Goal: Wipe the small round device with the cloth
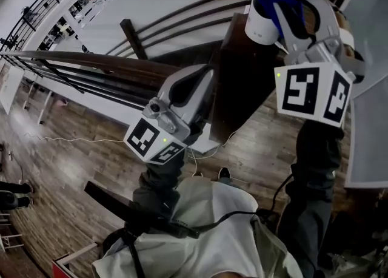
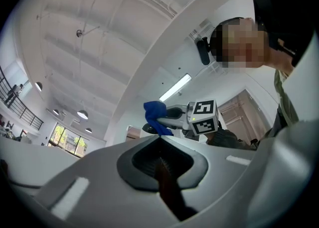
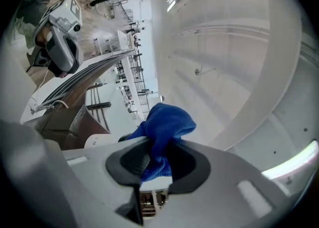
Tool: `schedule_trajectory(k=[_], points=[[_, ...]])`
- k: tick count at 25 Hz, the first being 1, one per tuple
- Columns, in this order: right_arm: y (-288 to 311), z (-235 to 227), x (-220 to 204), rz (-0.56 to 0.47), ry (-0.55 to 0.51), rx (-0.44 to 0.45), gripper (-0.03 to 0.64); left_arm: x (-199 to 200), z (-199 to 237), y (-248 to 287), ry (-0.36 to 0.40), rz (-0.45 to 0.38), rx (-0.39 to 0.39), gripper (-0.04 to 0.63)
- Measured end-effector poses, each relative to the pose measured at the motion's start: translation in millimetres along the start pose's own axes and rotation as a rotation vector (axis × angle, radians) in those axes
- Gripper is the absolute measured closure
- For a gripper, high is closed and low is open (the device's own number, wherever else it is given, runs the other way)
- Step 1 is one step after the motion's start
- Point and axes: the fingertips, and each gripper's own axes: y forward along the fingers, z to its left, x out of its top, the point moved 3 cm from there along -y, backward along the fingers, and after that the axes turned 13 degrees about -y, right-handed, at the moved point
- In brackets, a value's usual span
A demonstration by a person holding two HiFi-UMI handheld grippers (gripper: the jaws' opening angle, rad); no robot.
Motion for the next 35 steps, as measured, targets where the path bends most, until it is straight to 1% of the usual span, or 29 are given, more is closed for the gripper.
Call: schedule_trajectory(k=[5, 7, 10, 13, 16, 18, 19, 20, 23, 24, 25, 26, 27, 28, 30, 31, 33, 35], points=[[10, 17, 21, 0.055, -0.153, -0.001, 0.525, -7, 5, -3, -0.006, -0.001, -0.012, 0.594], [13, 21, 30, 0.075, -0.241, 0.01, 0.525, -7, 4, -2, -0.013, -0.001, -0.02, 0.594], [20, 29, 50, 0.064, -0.341, 0.068, 0.525, -1, 1, 0, -0.018, -0.003, -0.026, 0.594], [22, 49, 57, 0.042, -0.376, 0.157, 0.525, 5, -1, 4, -0.023, -0.005, -0.029, 0.594], [15, 78, 50, 0.009, -0.34, 0.239, 0.525, 2, -1, 4, -0.027, -0.004, -0.029, 0.594], [7, 79, 50, -0.048, -0.261, 0.241, 0.525, 0, 2, 3, -0.028, -0.003, -0.025, 0.594], [2, 68, 51, -0.086, -0.201, 0.213, 0.525, 0, 4, 2, -0.029, -0.004, -0.022, 0.594], [-3, 50, 51, -0.126, -0.132, 0.163, 0.525, 0, 5, 1, -0.031, -0.005, -0.019, 0.594], [-7, -14, 35, -0.223, 0.11, -0.044, 0.525, -1, 10, -4, -0.034, -0.001, -0.014, 0.594], [-2, -27, 22, -0.223, 0.2, -0.07, 0.525, 0, 13, -7, -0.034, 0.002, -0.014, 0.594], [6, -35, 7, -0.213, 0.278, -0.056, 0.525, 2, 15, -9, -0.033, 0.003, -0.014, 0.594], [14, -38, -8, -0.216, 0.351, -0.02, 0.525, 4, 17, -11, -0.033, 0.002, -0.012, 0.594], [21, -37, -22, -0.238, 0.443, 0.016, 0.525, 5, 19, -13, -0.032, 0.0, -0.01, 0.594], [26, -34, -36, -0.269, 0.56, 0.042, 0.525, 6, 19, -14, -0.032, -0.001, -0.006, 0.594], [33, -18, -63, -0.319, 0.809, 0.064, 0.525, 5, 19, -16, -0.03, 0.004, 0.001, 0.594], [37, -7, -75, -0.328, 0.908, 0.075, 0.525, 5, 20, -16, -0.029, 0.007, 0.002, 0.594], [45, 19, -91, -0.33, 1.042, 0.125, 0.525, 6, 20, -15, -0.026, 0.009, 0.0, 0.594], [49, 42, -96, -0.351, 1.132, 0.19, 0.525, 7, 20, -14, -0.024, 0.01, -0.002, 0.594]])
